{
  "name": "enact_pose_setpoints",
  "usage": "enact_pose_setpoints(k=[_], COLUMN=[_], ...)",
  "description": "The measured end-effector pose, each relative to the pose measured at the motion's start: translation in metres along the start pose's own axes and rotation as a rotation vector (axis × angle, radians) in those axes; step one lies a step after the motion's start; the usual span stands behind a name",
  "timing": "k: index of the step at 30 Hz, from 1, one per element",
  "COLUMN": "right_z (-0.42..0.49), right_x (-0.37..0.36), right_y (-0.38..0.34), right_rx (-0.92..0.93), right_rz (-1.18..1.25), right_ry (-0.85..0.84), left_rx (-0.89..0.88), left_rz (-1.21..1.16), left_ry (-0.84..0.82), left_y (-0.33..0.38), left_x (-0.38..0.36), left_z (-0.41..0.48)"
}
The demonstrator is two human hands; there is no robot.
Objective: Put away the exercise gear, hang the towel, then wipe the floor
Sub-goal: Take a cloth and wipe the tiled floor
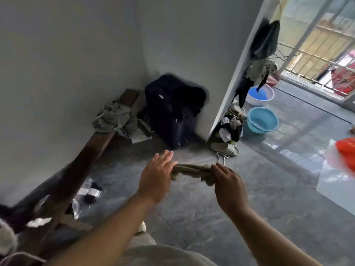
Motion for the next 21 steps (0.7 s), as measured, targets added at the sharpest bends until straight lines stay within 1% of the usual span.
enact_pose_setpoints(k=[6, 9, 13, 16, 18, 21], right_z=[0.069, 0.100, 0.130, 0.150, 0.163, 0.186], right_x=[-0.035, -0.054, -0.068, -0.075, -0.083, -0.099], right_y=[-0.118, -0.180, -0.251, -0.293, -0.314, -0.337], right_rx=[0.139, 0.206, 0.258, 0.334, 0.396, 0.471], right_rz=[-0.020, -0.032, -0.015, -0.007, -0.018, -0.047], right_ry=[-0.030, -0.087, -0.120, -0.153, -0.194, -0.257], left_rx=[0.111, 0.185, 0.255, 0.330, 0.400, 0.536], left_rz=[0.041, 0.022, 0.052, 0.084, 0.080, 0.073], left_ry=[0.152, 0.212, 0.247, 0.275, 0.292, 0.266], left_y=[-0.106, -0.162, -0.220, -0.253, -0.270, -0.291], left_x=[0.068, 0.101, 0.134, 0.146, 0.148, 0.149], left_z=[-0.027, -0.041, -0.067, -0.084, -0.092, -0.100])
Point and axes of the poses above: each hand's wrist, its own z-axis towards the middle knuckle, its own x-axis out of the back of the hand, y = z × x, the point moved 3 cm from there along z, towards the middle knuckle, and after that the axes turned 13 degrees about -z, right-handed, at the moved point
